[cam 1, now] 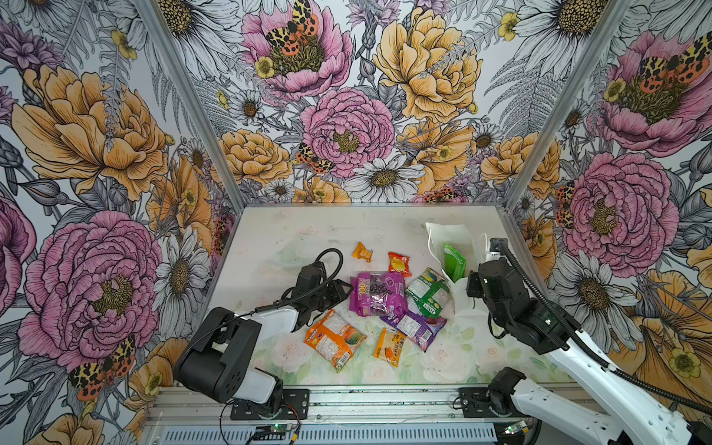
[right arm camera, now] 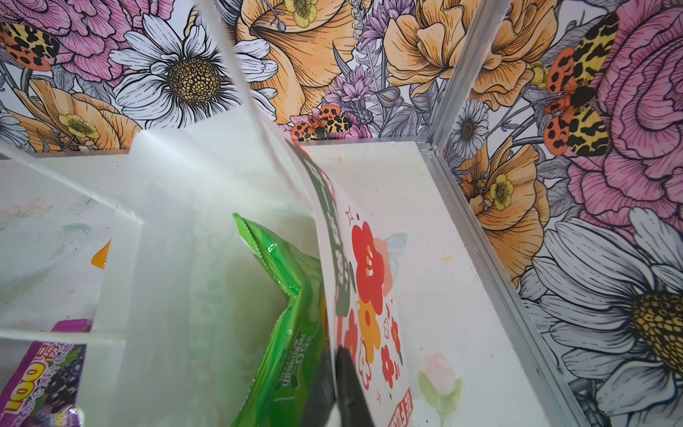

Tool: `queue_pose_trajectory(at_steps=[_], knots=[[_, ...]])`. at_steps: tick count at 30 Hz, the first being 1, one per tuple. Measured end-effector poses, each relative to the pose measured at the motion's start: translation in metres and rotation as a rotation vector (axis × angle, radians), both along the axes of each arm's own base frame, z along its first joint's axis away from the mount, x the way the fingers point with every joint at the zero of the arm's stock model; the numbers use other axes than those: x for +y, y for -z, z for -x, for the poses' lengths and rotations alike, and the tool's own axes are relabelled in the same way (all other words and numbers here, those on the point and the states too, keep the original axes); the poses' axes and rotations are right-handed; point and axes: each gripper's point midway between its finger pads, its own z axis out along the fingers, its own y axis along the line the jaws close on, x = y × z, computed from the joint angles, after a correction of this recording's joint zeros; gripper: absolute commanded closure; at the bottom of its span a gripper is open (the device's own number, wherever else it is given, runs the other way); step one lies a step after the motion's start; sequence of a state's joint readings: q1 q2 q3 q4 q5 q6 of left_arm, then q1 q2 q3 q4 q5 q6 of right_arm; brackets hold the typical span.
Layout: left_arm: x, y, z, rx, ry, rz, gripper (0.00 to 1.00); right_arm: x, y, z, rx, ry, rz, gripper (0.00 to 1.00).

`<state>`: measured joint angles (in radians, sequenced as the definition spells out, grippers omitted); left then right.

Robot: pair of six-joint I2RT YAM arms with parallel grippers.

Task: Place the snacks into the paper bag
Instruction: Pick up the snack from the center of the table.

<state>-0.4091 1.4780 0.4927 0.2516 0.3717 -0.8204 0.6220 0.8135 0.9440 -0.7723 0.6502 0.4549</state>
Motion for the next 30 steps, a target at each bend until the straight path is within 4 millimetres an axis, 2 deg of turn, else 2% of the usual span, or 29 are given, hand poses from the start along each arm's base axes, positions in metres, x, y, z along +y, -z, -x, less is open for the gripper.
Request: queue_pose_trajectory(at_steps=[3,10,17,30], knots=[[-0.008,0.011,0.002,0.030,0.029,-0.012,0.59,0.000,0.000,0.000,0.000,0.001,0.000,1.00],[-0.022,0.019,-0.001,0.039,0.064,0.006,0.74,0.000,0.000,0.000,0.000,0.002,0.000,1.00],[-0.029,0.016,-0.002,0.026,0.073,0.032,1.00,0.000,0.001,0.000,0.002,0.002,0.001,1.00],[-0.020,-0.002,0.007,-0.018,0.053,0.033,1.00,0.000,0.001,0.000,0.002,0.002,0.002,1.00]])
